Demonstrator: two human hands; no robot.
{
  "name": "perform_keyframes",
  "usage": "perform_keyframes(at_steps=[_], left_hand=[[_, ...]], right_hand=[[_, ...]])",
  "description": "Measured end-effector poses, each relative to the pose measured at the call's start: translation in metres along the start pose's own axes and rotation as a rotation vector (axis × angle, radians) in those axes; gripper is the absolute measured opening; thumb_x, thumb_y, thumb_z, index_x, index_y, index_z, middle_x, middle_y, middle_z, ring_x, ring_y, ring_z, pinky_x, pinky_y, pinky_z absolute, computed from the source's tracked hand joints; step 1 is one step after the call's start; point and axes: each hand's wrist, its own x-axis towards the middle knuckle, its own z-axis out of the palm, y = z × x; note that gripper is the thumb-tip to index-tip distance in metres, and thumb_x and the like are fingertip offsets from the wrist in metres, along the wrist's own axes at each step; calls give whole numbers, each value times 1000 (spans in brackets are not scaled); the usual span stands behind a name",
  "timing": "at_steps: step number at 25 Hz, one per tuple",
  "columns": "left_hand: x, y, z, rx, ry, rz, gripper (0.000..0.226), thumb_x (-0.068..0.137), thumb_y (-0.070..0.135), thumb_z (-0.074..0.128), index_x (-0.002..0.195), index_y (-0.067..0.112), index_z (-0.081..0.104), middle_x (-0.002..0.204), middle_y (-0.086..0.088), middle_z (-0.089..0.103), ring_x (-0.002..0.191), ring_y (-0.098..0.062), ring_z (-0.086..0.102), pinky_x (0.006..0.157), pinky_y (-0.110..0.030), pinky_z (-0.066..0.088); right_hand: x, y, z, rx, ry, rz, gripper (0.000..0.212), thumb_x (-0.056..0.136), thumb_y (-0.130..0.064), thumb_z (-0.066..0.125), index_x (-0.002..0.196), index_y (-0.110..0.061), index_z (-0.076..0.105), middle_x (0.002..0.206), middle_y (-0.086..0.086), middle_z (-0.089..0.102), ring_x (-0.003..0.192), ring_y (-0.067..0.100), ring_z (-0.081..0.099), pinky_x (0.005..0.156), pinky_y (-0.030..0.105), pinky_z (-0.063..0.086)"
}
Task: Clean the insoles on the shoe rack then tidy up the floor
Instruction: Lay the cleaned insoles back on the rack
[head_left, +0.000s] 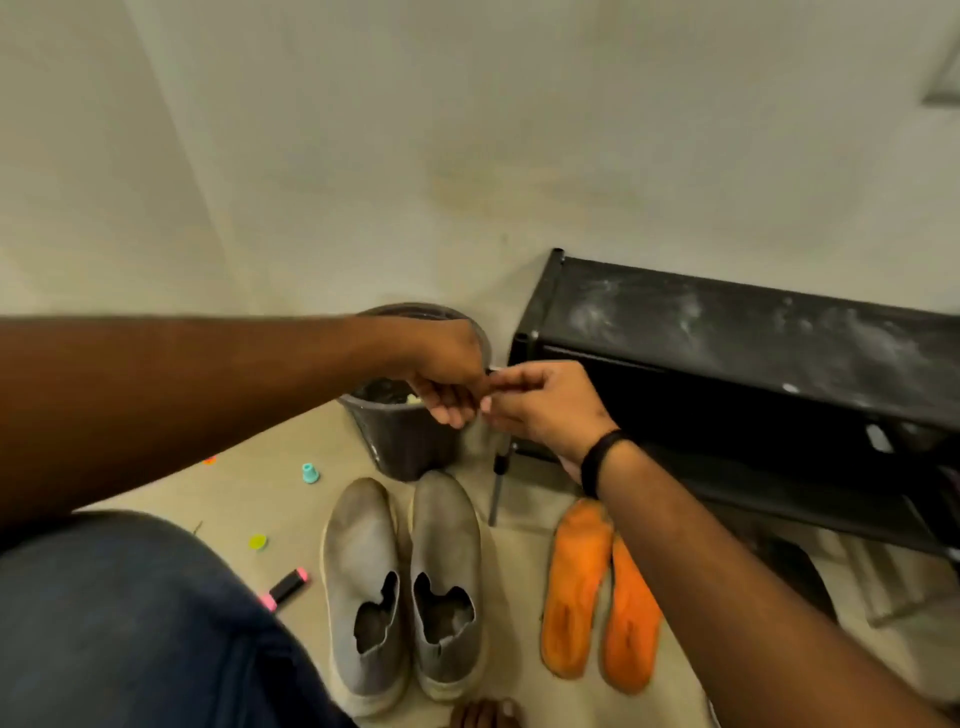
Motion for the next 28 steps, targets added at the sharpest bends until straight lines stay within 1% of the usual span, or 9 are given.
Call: perform_keyframes(at_steps=[4, 8, 12, 15, 18, 21, 23, 26, 28], left_hand=[[14, 46, 82, 152, -86, 54, 17, 94, 6, 65, 91, -9, 69, 76, -20, 74, 56, -20, 71, 57, -30, 62], [46, 48, 177, 66, -161, 55, 19, 91, 4, 69, 97, -14, 69, 83, -22, 73, 57, -22, 70, 57, -32, 61], [81, 16, 258, 218, 13, 21, 14, 79, 9, 71, 68, 7, 63, 96, -16, 76, 77, -24, 74, 59, -26, 57], [91, -17, 293, 173, 194, -58, 26, 76, 19, 75, 98, 9, 69, 110, -15, 71, 98, -32, 70, 82, -38, 60], [95, -37, 314, 246, 282, -77, 39, 85, 24, 72, 122, 12, 62, 121, -10, 64, 109, -32, 64, 88, -40, 57], [101, -41, 321, 271, 307, -114, 45, 88, 25, 69, 129, 11, 53, 127, -12, 56, 118, -34, 55, 90, -42, 52], [103, -45, 331, 218, 279, -217, 59, 84, 29, 75, 132, 10, 47, 131, -14, 48, 121, -36, 51, 91, -44, 51], [102, -51, 349, 275, 264, -268, 76, 79, 33, 82, 136, 11, 38, 134, -13, 43, 123, -35, 47, 91, -43, 51], [104, -53, 357, 242, 293, -266, 78, 79, 30, 83, 137, 12, 34, 132, -13, 45, 121, -34, 51, 90, -42, 52]], right_hand=[[-43, 45, -59, 136, 113, 167, 23, 72, 16, 73, 82, -4, 69, 76, 13, 69, 70, 23, 67, 68, 33, 60], [-59, 118, -110, 128, 224, 388, 21, 74, 19, 65, 76, -1, 67, 74, 14, 67, 72, 25, 65, 65, 36, 59], [-78, 219, -142, -109, 406, 676, 15, 64, -2, 78, 75, 0, 68, 73, 18, 69, 63, 29, 68, 68, 53, 60], [-94, 271, -140, -228, 472, 796, 34, 66, -18, 80, 93, 0, 70, 85, 18, 71, 73, 33, 71, 67, 48, 61], [-96, 262, -130, -408, 525, 756, 33, 80, -23, 70, 106, -3, 65, 102, 14, 67, 94, 32, 67, 76, 33, 56], [-71, 254, -127, -490, 527, 707, 22, 90, -28, 60, 100, -9, 64, 97, 10, 64, 95, 31, 65, 75, 33, 52], [-59, 263, -119, -562, 504, 678, 30, 91, -39, 57, 100, -12, 65, 103, 10, 68, 94, 30, 65, 81, 37, 56], [-52, 285, -105, -669, 461, 714, 52, 87, -49, 58, 124, -13, 54, 127, 17, 57, 112, 36, 59, 91, 43, 52], [-50, 294, -101, -722, 473, 741, 57, 90, -40, 60, 136, -10, 43, 136, 20, 46, 122, 39, 51, 95, 45, 49]])
